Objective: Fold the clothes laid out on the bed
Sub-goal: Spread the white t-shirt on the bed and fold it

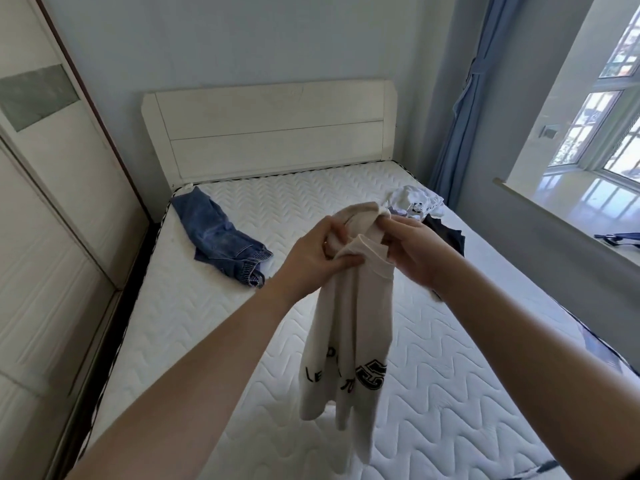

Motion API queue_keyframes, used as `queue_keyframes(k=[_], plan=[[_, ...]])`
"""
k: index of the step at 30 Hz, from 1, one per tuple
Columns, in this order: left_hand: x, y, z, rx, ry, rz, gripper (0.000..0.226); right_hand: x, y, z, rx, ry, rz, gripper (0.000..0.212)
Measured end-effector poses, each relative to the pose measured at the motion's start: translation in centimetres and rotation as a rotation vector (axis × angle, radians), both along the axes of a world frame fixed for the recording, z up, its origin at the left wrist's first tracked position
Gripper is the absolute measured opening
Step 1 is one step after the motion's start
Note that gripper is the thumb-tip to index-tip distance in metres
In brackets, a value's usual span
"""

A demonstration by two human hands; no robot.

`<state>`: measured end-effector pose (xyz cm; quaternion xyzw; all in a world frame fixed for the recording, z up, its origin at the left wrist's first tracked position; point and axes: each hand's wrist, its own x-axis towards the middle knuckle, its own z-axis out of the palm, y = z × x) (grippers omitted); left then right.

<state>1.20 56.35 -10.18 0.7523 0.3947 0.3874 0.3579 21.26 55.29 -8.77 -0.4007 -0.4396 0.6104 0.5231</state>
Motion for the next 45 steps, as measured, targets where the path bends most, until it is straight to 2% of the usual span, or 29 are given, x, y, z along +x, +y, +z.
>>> queue_keyframes(k=[2,6,8,10,12,13,15,16,19,22,24,26,27,28,29,31,32,36,40,42,45], plan=[[0.7,0.3,-0.5,0.089,0.082,0.09,0.039,0.5,-0.2,0.1,0.062,-0.154,-0.097,0.018],[1.8,0.7,-1.5,0.194,0.108,0.237,0.036,1.6,-1.7,-2.1,0.073,-0.389,-0.472,0.014],[2.2,1.0,-1.4,0.211,0.088,0.355,0.036,0.6,-3.7,-5.0,0.053,-0.516,-0.381,0.015],[2.5,1.3,-0.8,0.19,0.044,0.422,0.036,-1.1,-5.9,-7.7,0.009,-0.585,-0.129,0.013],[3.1,1.5,-0.2,0.097,0.004,0.388,0.031,-2.7,-6.8,-9.3,-0.009,-0.557,0.026,0.034],[3.4,1.4,-0.1,0.021,-0.02,0.326,0.028,-3.3,-6.6,-9.8,0.002,-0.554,0.006,0.04],[3.6,1.2,0.0,-0.107,-0.048,0.18,0.03,-4.2,-5.7,-9.7,-0.015,-0.574,-0.172,0.02],[3.4,1.1,-0.1,-0.096,-0.033,0.135,0.034,-4.2,-5.1,-9.3,-0.021,-0.595,-0.264,0.017],[1.8,1.8,-0.4,0.043,-0.022,0.075,0.043,-3.0,-3.8,-8.8,-0.006,-0.564,-0.359,0.035],[-0.9,3.5,-0.7,0.145,0.031,0.174,0.045,0.4,-2.8,-8.1,-0.046,-0.47,-0.471,0.036],[-3.0,4.6,-1.1,0.099,0.061,0.236,0.061,2.6,-2.1,-7.4,-0.063,-0.484,-0.525,0.036],[-4.9,5.5,-1.4,-0.067,0.07,0.257,0.086,4.3,-1.6,-6.8,-0.045,-0.498,-0.55,0.034],[-5.8,5.8,-1.6,-0.143,0.093,0.266,0.092,5.0,-1.4,-6.5,-0.022,-0.515,-0.551,0.031],[-6.4,6.0,-1.8,-0.192,0.117,0.266,0.088,5.3,-1.3,-6.1,-0.001,-0.536,-0.543,0.029],[-6.8,6.2,-2.1,-0.215,0.128,0.25,0.073,5.4,-1.2,-5.7,0.018,-0.562,-0.526,0.027],[-7.3,6.4,-2.6,-0.206,0.138,0.236,0.028,5.1,-1.2,-4.9,0.051,-0.595,-0.512,0.027],[-7.5,6.3,-2.6,-0.182,0.151,0.243,0.018,5.0,-1.1,-4.5,0.062,-0.605,-0.525,0.027],[-8.3,6.4,-2.8,-0.144,0.191,0.215,0.044,5.2,-1.3,-3.1,0.048,-0.602,-0.599,0.028],[-8.9,6.3,-3.0,-0.257,0.169,0.097,0.038,5.6,-1.3,-2.5,0.034,-0.513,-0.61,0.03],[-9.0,6.2,-3.2,-0.252,0.27,0.049,0.029,5.7,-1.4,-2.2,0.018,-0.462,-0.632,0.03],[-8.9,6.1,-3.5,-0.132,0.506,0.005,0.029,6.4,-1.8,-1.6,0.005,-0.373,-0.673,0.031]])
